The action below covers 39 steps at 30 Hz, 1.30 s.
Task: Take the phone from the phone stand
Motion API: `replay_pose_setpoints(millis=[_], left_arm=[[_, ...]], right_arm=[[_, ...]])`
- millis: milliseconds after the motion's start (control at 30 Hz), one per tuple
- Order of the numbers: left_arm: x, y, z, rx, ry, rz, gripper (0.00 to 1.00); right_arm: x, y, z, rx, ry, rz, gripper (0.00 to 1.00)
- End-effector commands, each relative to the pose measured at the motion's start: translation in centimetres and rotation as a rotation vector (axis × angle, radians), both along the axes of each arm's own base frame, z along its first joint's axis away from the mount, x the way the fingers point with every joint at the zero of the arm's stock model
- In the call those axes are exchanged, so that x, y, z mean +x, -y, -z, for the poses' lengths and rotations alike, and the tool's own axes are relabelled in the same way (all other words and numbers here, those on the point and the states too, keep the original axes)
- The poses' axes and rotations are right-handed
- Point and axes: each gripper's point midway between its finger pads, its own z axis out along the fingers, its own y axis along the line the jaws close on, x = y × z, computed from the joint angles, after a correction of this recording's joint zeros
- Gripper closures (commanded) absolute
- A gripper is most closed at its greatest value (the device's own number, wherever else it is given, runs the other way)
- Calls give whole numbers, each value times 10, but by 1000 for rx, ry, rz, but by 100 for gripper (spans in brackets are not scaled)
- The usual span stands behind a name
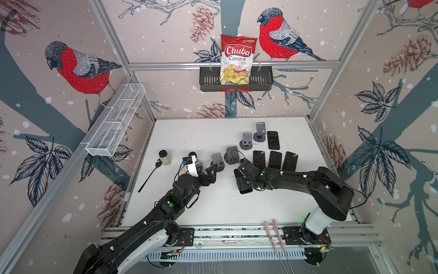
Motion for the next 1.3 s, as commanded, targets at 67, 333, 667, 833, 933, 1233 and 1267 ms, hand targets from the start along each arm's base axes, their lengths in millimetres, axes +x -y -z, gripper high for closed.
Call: replay_pose_setpoints(millis=[67, 333, 667, 833, 933, 1233, 1267], left_arm=[[0, -5, -1, 7, 15, -22, 3], [1, -12, -1, 37, 9, -53, 3], [6, -38, 9, 160, -49, -166, 3], [7, -93, 18, 262, -132, -409, 3], [5, -123, 19, 299, -140, -534, 3], [1, -176, 16, 397, -87, -727, 3], [2, -182, 18, 411, -92, -749, 3]], right_arm=[[-11, 20, 17, -97, -72, 59, 20], [6, 7, -14, -58, 25, 15, 7], [61, 27, -79, -12, 232, 85, 1], [103, 80, -96, -17, 292, 280, 1], [125, 116, -103, -23, 336, 400, 1], [165, 213, -108, -50, 459, 658, 1], [167, 223, -108, -75, 474, 683, 1]])
